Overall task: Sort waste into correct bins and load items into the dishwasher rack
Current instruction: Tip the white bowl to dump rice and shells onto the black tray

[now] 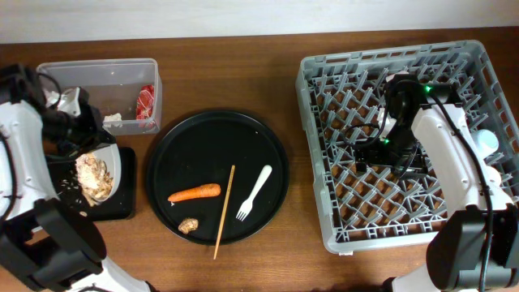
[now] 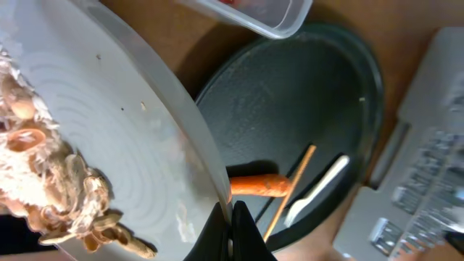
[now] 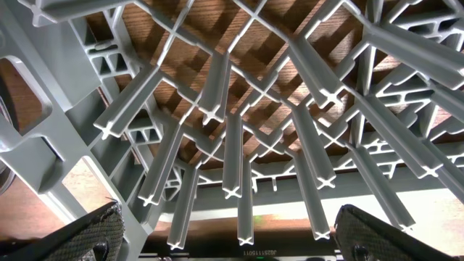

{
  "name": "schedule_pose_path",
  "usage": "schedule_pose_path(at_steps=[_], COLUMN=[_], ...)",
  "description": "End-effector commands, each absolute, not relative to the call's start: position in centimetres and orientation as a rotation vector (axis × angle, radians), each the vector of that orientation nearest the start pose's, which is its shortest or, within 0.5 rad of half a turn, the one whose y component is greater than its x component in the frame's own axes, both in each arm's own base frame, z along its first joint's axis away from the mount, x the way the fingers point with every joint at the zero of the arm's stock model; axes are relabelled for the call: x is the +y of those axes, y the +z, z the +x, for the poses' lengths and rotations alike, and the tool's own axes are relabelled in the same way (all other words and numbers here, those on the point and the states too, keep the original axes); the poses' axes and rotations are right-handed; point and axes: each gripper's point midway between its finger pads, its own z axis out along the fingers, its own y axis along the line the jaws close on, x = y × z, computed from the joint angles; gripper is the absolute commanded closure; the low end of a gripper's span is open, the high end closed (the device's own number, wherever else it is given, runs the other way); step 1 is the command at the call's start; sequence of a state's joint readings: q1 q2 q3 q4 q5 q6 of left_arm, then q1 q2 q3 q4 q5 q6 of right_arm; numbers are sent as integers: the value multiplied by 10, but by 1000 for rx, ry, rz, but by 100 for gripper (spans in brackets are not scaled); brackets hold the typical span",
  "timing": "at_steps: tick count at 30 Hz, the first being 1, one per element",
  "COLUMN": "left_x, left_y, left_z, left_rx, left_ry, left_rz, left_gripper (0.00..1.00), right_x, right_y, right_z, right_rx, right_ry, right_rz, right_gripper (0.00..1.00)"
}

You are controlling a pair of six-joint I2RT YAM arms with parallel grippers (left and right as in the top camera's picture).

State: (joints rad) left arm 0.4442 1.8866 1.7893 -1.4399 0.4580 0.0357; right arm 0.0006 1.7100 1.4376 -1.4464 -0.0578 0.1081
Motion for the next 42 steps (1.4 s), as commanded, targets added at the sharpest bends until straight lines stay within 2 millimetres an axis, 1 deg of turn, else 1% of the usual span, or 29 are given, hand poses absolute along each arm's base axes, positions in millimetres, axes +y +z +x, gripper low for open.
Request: schedule_pose_path(at_steps=[1,5,8,16,19,25,28,32,35,36,37,38,41,42], left_x=[83,91,92,109,114,113,114,114,114,113,111,113,123,120], left_y=[183,190,200,214,214,208,211,212,208,208,216,217,215,222], left_z=[356,356,358,350,348,342,342,342,339,335,335,336,335,334], left_rx=[2776,2702,2625,2480,2408,2280,2233,2225,2256,2265,2220,2205,2197,2157], left_ry=[-803,-889,-981,-1118,-1185,-1303,-1328,-1336,-1326,-1351,-1366,-1344,-1327,-1378], left_rz=[-526,-547,-520,-578,-596,-560,-535,-540,-563,-612,-552,-506,-544,-569], left_gripper=[100,100,100,100,100,100,100,100,100,100,100,100,100,100], right_x=[11,11,11,11,11,11,11,11,11,11,11,11,11,11], right_y=[127,127,127,127,127,127,127,127,127,127,127,127,127,127], right_z=[271,270,270,271,271,270,270,270,270,270,270,270,271,271], right_rx=[3278,3278,3278,3278,3278,3278,3278,3278,3278,3278,3278,3278,3278,3278], right_ry=[96,96,96,96,96,96,96,96,96,96,96,96,96,96], right_rz=[193,193,193,193,193,193,193,193,192,193,193,193,193,193], right_gripper=[4,4,4,4,4,4,4,4,4,4,4,4,4,4])
